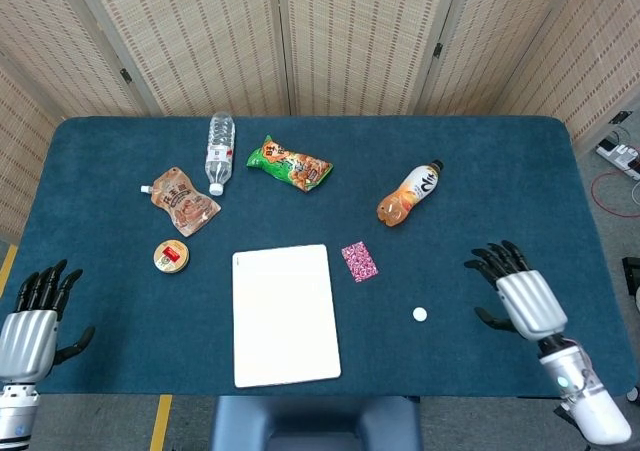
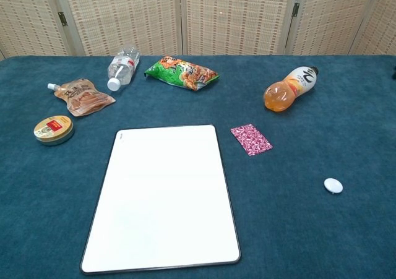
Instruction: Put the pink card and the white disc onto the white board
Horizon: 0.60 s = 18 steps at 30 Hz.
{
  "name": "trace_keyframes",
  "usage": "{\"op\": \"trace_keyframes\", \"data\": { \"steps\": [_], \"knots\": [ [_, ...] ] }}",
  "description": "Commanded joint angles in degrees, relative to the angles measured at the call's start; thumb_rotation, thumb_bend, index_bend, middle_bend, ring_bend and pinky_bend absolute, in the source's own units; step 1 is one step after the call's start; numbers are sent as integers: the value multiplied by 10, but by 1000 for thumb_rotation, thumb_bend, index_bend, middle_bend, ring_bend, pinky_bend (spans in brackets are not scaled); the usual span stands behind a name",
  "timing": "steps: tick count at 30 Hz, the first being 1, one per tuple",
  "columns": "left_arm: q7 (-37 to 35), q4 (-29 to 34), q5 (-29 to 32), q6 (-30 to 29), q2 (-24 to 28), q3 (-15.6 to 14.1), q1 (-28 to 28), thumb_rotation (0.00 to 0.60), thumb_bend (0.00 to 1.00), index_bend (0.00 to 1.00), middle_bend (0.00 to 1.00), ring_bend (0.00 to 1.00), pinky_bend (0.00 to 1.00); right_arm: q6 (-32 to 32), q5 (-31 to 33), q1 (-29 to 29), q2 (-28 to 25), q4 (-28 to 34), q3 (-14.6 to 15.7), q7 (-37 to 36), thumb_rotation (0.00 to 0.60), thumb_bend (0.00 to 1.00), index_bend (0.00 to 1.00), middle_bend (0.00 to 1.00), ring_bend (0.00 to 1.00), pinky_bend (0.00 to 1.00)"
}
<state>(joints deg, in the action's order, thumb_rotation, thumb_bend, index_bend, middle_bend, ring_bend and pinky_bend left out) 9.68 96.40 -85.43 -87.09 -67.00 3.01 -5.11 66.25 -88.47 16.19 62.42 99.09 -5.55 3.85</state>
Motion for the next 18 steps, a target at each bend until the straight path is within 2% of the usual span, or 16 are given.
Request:
{"op": "trace_keyframes", "data": {
  "steps": [1, 6, 11, 18],
  "knots": [
    [-8, -4, -3, -4, 1, -2, 3, 600, 316, 135, 28, 61, 0, -98, 56, 79, 29, 14, -33, 56, 600, 285, 229, 155, 72, 0],
    [-25, -14, -3, -12, 2, -5, 11, 600, 315, 134, 28, 61, 0, -183, 146, 155, 83, -3, -59, 120, 600, 285, 182, 106, 35, 0],
    [-36, -25, -1, -14, 2, -6, 16, 600, 315, 134, 27, 61, 0, -232, 239, 218, 132, -35, -69, 188, 600, 285, 100, 76, 6, 0],
    [-40, -29, -6, -13, -1, -8, 16, 600, 316, 130, 27, 61, 0, -263, 385, 307, 202, -101, -51, 290, 600, 286, 45, 45, 66, 0]
  ]
}}
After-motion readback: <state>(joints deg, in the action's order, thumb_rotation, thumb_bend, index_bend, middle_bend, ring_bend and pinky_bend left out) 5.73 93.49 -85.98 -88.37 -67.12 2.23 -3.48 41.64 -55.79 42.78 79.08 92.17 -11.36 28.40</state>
